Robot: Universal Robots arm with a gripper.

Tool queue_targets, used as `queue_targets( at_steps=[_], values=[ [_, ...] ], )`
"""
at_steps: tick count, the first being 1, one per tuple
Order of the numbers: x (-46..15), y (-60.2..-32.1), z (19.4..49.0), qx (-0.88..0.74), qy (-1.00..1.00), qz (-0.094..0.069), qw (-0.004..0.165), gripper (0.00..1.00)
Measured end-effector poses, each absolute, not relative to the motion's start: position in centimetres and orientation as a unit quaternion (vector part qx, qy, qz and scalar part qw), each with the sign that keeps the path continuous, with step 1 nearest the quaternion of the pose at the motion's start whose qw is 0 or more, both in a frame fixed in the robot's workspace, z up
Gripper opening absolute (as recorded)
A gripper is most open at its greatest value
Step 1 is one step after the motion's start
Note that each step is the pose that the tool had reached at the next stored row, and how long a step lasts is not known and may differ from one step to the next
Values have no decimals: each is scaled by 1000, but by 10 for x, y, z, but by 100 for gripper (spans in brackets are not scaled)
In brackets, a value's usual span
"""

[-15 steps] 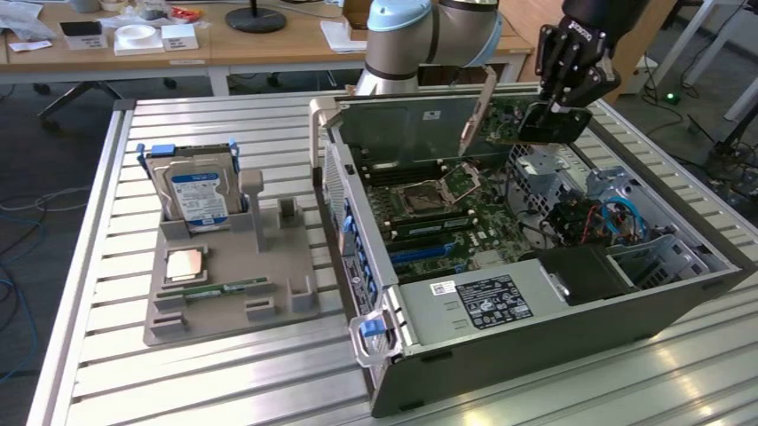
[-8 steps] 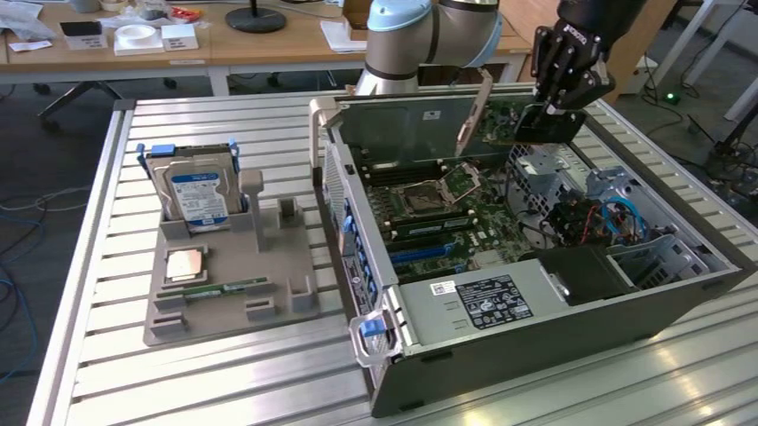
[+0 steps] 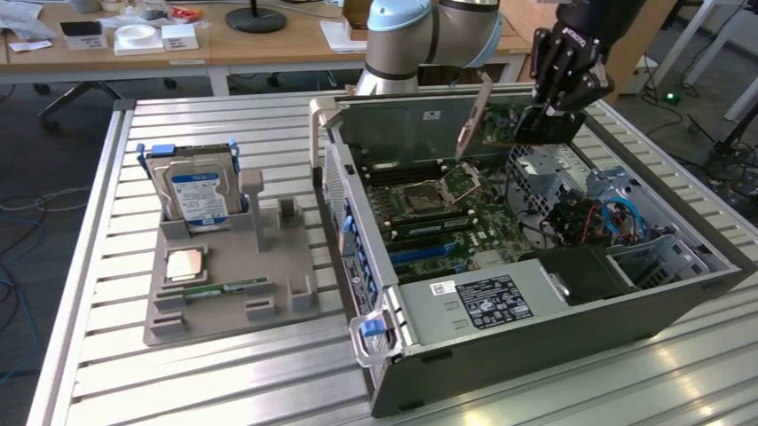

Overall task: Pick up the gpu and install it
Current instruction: 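Insert the gpu into the slot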

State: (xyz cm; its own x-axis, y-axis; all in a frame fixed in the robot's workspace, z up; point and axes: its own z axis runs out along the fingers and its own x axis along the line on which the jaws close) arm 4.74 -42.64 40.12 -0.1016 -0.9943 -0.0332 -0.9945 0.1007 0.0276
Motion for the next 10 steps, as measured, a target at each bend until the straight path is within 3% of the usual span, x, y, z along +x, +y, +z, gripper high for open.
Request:
queue_targets(
  at_steps=[10],
  values=[
    [47, -426, 400, -676, 737, 19, 6, 27]
  ],
)
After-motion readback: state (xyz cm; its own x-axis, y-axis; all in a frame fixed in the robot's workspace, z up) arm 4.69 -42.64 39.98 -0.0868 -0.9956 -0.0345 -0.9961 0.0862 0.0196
